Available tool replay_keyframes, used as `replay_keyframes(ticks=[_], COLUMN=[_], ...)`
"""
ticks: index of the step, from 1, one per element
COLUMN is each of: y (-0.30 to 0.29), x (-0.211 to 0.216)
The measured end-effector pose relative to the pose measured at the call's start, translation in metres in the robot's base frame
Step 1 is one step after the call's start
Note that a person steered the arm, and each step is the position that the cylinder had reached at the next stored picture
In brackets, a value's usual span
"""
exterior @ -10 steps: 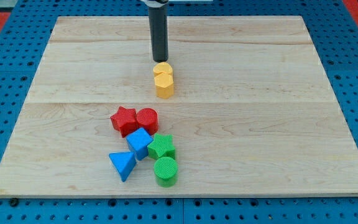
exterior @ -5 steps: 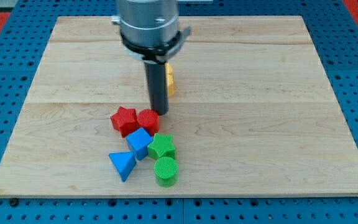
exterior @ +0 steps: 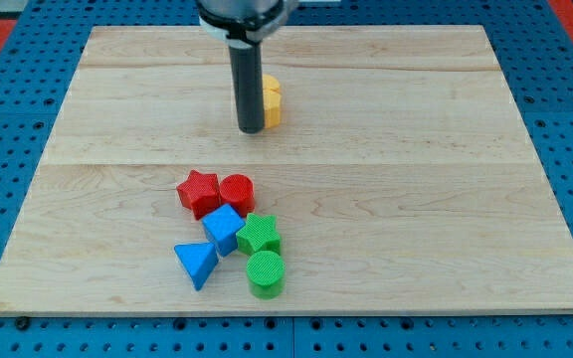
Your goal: Move red blocks towards up
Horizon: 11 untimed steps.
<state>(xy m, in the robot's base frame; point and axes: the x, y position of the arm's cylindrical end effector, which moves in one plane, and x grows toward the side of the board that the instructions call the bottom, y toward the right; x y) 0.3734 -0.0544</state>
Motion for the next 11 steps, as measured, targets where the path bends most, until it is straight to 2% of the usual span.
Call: replay_keyframes(ticks=[1,2,3,5,6,7,8,9,10,11], y=[-0.005,0.003,0.038,-0.033,-0.082,-0.099,-0.089,-0.134,-0.178,-0.180], x=[-0.010,0.052,0.100,0.149,0.149,0.149,0.167,0.210,0.233,0.200])
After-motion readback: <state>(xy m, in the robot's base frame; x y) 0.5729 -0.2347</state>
